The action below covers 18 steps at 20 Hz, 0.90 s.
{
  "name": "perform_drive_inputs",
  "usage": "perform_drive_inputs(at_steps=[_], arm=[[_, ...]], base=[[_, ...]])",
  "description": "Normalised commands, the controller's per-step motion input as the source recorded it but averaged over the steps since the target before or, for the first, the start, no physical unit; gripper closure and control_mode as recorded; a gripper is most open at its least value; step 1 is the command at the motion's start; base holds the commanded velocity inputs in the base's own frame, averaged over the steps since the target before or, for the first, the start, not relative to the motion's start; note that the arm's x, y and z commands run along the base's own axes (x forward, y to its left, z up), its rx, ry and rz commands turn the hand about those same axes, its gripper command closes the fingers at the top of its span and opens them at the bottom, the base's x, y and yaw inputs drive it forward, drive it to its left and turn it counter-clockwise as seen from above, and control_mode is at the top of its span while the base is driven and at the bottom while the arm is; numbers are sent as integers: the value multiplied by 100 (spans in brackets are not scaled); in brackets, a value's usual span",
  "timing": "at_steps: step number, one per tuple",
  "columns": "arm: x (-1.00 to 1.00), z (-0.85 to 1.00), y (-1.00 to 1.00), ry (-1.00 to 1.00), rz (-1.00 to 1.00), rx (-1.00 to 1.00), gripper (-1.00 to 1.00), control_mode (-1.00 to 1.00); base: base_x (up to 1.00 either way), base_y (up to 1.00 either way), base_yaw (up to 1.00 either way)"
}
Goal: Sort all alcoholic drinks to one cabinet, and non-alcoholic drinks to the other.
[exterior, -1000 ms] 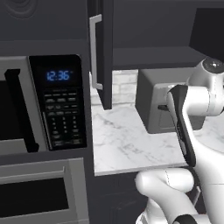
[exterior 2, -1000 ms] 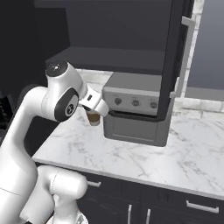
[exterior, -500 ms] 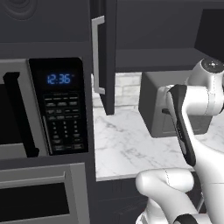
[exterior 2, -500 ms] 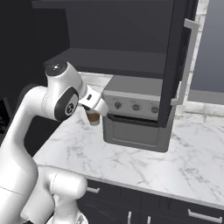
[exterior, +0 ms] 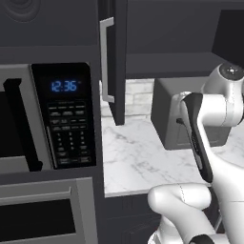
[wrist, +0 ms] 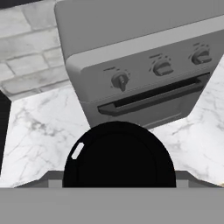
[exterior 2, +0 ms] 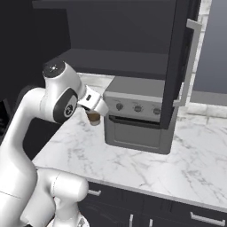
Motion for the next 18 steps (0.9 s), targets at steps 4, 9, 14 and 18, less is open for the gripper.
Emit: perform_drive_inputs(at_steps=[4, 9, 14, 18], arm=[[0, 38, 42, -26, 2, -17, 100, -100], [10, 65, 49, -23, 13, -11, 100, -100], [48, 96, 46, -1, 19, 0, 100, -100], [40, 87, 24, -12, 13, -10, 100, -100]], base=[[0, 0, 0], [0, 0, 0], [0, 0, 0], [0, 0, 0]])
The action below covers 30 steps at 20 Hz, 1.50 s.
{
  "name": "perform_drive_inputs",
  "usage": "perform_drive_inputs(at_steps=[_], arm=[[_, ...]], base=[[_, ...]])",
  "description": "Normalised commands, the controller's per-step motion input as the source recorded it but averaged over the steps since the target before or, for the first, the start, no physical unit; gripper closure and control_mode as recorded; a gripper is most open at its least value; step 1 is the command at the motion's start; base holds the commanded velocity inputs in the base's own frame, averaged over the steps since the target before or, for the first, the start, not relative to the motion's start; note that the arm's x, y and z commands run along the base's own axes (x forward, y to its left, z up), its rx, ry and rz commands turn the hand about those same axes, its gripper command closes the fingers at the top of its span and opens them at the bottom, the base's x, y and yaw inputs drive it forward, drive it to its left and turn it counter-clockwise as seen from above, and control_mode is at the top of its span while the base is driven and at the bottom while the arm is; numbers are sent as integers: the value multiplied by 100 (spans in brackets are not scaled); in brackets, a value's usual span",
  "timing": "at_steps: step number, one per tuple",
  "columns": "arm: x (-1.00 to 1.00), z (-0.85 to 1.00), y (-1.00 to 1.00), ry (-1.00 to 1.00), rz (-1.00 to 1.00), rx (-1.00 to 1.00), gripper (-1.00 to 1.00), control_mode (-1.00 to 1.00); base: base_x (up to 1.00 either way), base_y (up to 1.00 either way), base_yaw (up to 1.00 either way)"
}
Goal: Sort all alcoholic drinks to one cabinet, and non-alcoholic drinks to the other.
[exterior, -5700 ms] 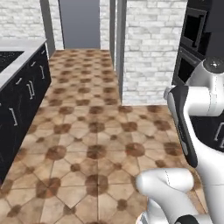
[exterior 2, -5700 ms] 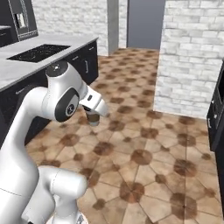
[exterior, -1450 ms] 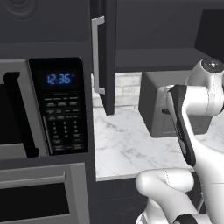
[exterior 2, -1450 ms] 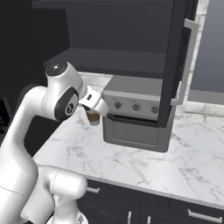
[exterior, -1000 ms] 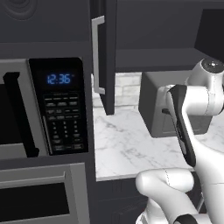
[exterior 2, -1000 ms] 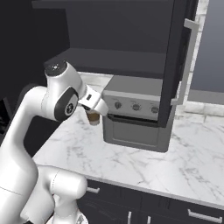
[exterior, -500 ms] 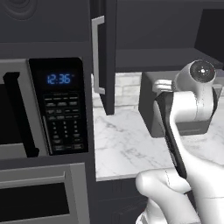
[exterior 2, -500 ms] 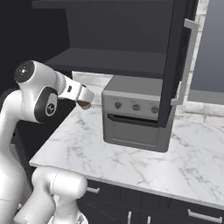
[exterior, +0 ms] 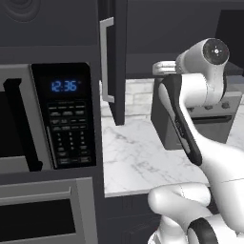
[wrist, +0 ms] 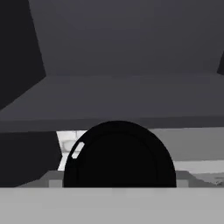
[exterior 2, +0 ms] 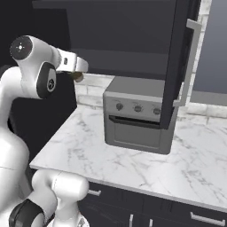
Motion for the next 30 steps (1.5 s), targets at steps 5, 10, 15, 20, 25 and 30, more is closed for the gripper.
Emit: perform_drive_inputs(at_steps=[5, 10, 15, 20, 25, 30], arm=[[31, 40, 18, -16, 3, -20, 100, -100], [53, 1, 10, -3, 5, -12, 100, -100], [54, 7, 1, 3, 8, 0, 100, -100], [53, 0, 0, 13, 6, 0, 100, -100], [45, 0, 2, 10, 4, 0, 100, -100], [38, -26, 0, 5, 5, 0, 100, -100]], base=[[0, 0, 0], [0, 0, 0], [0, 0, 0], [0, 0, 0], [0, 0, 0], [0, 0, 0]])
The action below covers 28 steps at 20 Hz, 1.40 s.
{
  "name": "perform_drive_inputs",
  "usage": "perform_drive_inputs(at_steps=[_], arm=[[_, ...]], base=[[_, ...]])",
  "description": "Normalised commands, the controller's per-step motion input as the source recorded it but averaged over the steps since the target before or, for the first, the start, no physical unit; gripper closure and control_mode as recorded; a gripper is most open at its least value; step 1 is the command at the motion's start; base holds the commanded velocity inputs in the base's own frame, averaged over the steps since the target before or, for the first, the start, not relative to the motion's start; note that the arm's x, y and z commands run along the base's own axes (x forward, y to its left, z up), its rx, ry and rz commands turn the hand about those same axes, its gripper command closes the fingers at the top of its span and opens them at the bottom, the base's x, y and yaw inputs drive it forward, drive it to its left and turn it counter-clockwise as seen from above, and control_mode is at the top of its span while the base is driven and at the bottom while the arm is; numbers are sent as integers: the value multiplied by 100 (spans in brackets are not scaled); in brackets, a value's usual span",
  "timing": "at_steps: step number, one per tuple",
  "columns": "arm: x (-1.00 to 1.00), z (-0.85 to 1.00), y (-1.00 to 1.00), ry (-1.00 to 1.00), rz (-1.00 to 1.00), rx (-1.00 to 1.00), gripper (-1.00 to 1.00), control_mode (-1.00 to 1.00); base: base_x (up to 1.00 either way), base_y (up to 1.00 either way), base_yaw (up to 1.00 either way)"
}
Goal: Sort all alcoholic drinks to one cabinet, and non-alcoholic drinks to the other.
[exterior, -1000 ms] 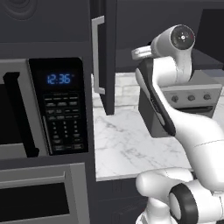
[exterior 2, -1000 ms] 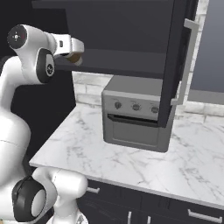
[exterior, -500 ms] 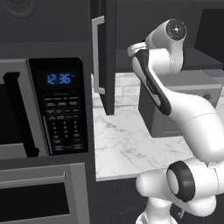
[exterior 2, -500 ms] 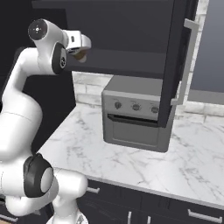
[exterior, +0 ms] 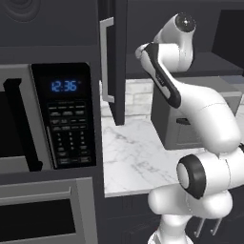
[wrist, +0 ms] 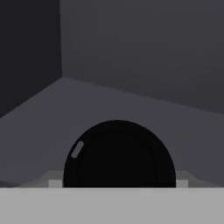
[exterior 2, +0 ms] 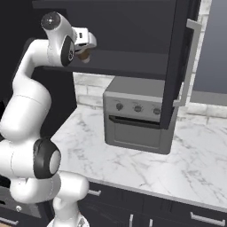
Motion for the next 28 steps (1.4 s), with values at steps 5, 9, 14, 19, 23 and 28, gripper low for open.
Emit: perform_drive_inputs(at_steps=[5, 9, 14, 19, 23, 28], arm=[[41, -37, 0, 2, 6, 0, 100, -100], [48, -21, 0, 0, 3, 0, 100, -100], [49, -5, 0, 0, 0, -1, 100, -100], [42, -21, 0, 0, 0, 0, 100, -100], [32, -28, 0, 0, 1, 0, 100, -100], [19, -28, 0, 0, 1, -2, 100, -100]], base=[[0, 0, 0], [0, 0, 0], [0, 0, 0], [0, 0, 0], [0, 0, 0], [0, 0, 0]])
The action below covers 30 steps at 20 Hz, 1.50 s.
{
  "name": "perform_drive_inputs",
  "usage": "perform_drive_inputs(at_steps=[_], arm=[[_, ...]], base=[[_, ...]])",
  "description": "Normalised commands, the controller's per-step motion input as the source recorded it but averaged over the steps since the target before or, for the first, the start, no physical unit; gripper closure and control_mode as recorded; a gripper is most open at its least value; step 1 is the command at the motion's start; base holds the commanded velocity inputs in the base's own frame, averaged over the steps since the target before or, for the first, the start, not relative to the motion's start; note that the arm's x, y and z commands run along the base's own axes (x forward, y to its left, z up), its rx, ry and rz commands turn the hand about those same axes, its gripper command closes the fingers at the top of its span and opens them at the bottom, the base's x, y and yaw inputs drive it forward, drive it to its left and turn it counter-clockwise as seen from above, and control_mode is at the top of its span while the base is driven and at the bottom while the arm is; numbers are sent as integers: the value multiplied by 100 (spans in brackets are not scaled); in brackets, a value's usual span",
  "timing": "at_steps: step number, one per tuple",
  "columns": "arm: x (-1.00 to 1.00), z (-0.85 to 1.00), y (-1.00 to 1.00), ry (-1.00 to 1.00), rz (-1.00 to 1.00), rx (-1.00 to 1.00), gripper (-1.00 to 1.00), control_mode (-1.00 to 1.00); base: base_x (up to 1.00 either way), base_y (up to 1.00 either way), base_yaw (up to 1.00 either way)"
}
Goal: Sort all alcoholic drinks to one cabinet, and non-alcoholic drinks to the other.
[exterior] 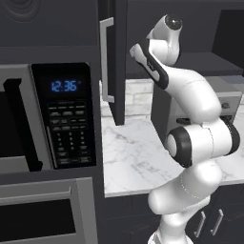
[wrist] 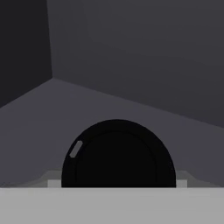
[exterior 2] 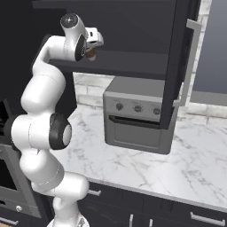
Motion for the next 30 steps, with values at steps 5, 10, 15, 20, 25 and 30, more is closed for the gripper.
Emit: perform_drive_inputs(at_steps=[5, 10, 15, 20, 25, 30], arm=[[22, -30, 0, 0, 0, -4, -100, -100], [15, -21, 0, -1, 0, -5, -100, -100], [15, -8, 0, -2, 0, -5, -100, -100], [19, 0, -7, -7, 0, -5, -100, -100], [8, 0, -7, -7, 0, -3, -100, -100], [1, -6, -2, -5, 0, -1, -100, -100]], base=[[0, 0, 0], [0, 0, 0], [0, 0, 0], [0, 0, 0], [0, 0, 0], [0, 0, 0]])
